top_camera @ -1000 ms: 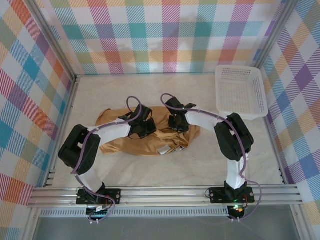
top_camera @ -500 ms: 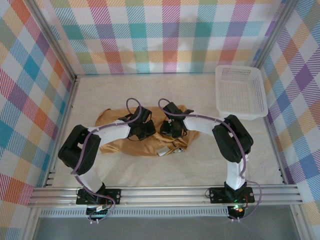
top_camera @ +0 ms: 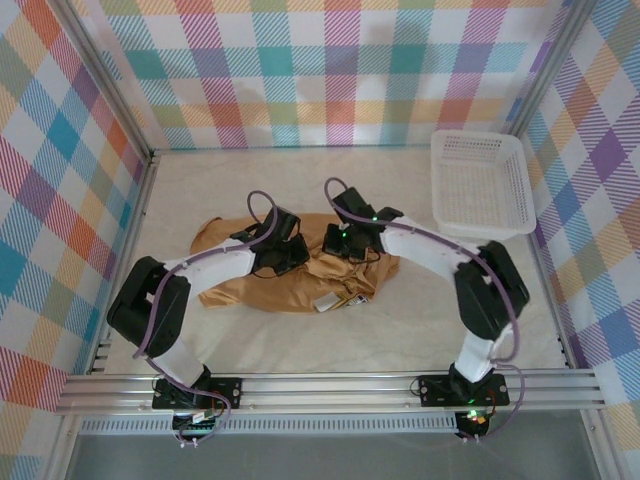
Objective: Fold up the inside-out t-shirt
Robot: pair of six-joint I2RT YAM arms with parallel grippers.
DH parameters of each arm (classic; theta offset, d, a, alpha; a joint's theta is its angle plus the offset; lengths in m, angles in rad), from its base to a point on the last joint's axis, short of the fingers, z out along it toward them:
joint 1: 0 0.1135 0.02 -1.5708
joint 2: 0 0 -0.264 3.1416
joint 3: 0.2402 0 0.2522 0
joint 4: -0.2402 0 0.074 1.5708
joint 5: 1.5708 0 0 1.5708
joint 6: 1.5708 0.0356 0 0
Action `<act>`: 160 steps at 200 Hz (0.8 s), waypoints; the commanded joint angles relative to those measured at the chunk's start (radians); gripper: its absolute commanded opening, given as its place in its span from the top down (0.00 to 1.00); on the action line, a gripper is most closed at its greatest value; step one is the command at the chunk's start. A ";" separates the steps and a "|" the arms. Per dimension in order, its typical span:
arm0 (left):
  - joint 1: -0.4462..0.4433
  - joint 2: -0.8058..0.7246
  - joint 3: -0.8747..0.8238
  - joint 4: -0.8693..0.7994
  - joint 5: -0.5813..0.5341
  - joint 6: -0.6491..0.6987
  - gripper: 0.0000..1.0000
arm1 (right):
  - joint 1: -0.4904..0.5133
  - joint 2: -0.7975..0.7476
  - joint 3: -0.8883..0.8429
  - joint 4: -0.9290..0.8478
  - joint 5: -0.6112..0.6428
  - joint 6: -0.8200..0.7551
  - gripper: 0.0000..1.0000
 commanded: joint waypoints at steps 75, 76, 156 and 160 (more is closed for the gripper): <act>0.012 -0.011 0.000 -0.002 -0.024 0.003 1.00 | 0.014 -0.211 -0.103 0.097 -0.153 0.001 1.00; 0.012 -0.010 -0.001 -0.001 -0.025 0.003 1.00 | 0.014 -0.211 -0.108 0.103 -0.157 0.002 1.00; -0.009 -0.071 0.000 -0.151 -0.167 0.150 0.80 | -0.075 -0.203 -0.155 -0.053 -0.098 -0.036 0.61; -0.013 -0.080 0.006 -0.160 -0.169 0.162 0.77 | -0.092 -0.208 -0.163 -0.050 -0.100 -0.033 0.61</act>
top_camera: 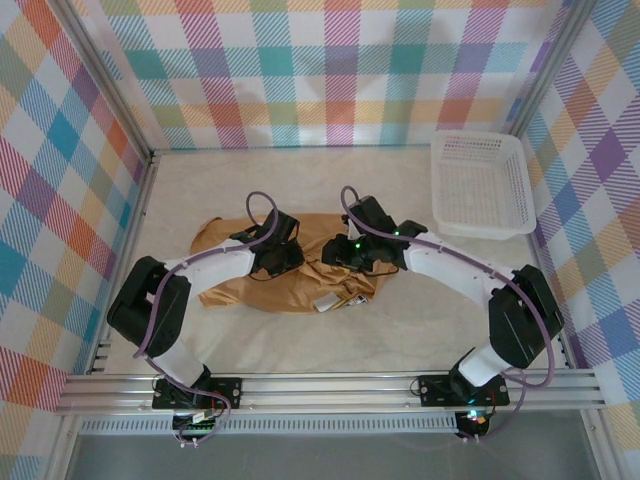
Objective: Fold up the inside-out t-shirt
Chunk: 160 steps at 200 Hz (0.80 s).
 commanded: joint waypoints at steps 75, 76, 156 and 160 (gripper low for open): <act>-0.129 0.016 0.158 -0.094 0.112 0.138 0.56 | -0.186 -0.001 -0.006 -0.095 0.024 -0.037 0.68; -0.131 0.020 0.161 -0.095 0.112 0.137 0.56 | -0.186 0.000 -0.006 -0.095 0.024 -0.037 0.68; -0.166 0.252 0.373 -0.263 0.014 0.137 0.59 | -0.206 -0.028 -0.015 -0.116 0.039 -0.044 0.66; -0.167 0.257 0.376 -0.266 0.010 0.137 0.60 | -0.206 -0.026 -0.015 -0.115 0.039 -0.043 0.66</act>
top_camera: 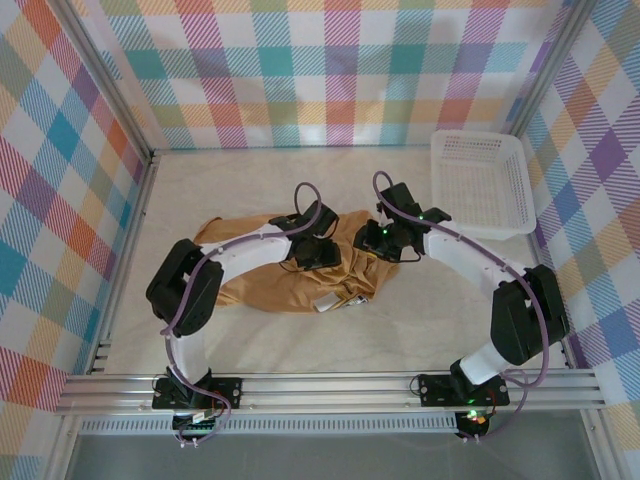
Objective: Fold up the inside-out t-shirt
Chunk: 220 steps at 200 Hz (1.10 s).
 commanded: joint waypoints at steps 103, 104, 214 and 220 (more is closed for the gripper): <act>-0.012 0.012 0.044 -0.090 -0.073 0.018 0.95 | -0.001 0.127 0.033 0.019 -0.117 -0.012 0.58; -0.012 0.012 0.044 -0.090 -0.073 0.019 0.93 | -0.001 0.128 0.033 0.019 -0.117 -0.012 0.58; -0.027 0.089 0.054 -0.089 -0.095 0.005 0.94 | 0.000 0.162 0.023 0.045 -0.116 -0.003 0.57; -0.028 0.085 0.053 -0.089 -0.096 0.007 0.99 | 0.003 0.172 0.023 0.055 -0.126 0.002 0.58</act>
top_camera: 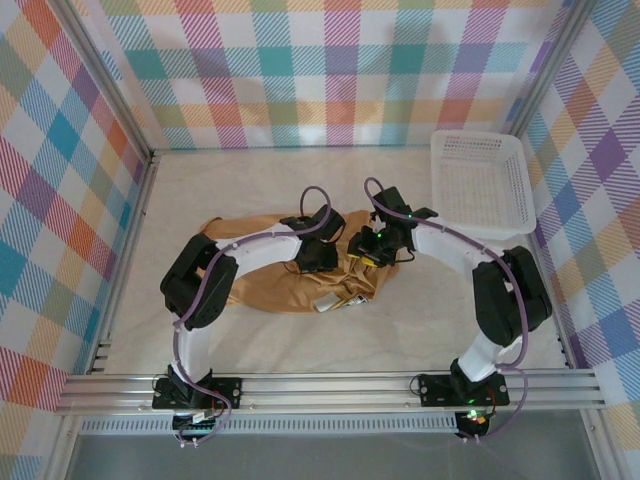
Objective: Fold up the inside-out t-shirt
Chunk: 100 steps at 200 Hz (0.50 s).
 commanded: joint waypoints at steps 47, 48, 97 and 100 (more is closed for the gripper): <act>-0.008 -0.061 0.023 -0.066 -0.049 0.013 1.00 | 0.049 0.142 0.080 0.064 -0.060 0.023 0.58; -0.008 -0.064 0.024 -0.067 -0.049 0.013 1.00 | 0.049 0.145 0.081 0.066 -0.060 0.024 0.58; 0.005 -0.251 0.032 -0.125 -0.117 0.024 1.00 | 0.024 0.189 0.114 0.058 0.037 0.023 1.00; 0.006 -0.267 0.026 -0.124 -0.122 0.024 1.00 | 0.021 0.188 0.114 0.055 0.042 0.021 1.00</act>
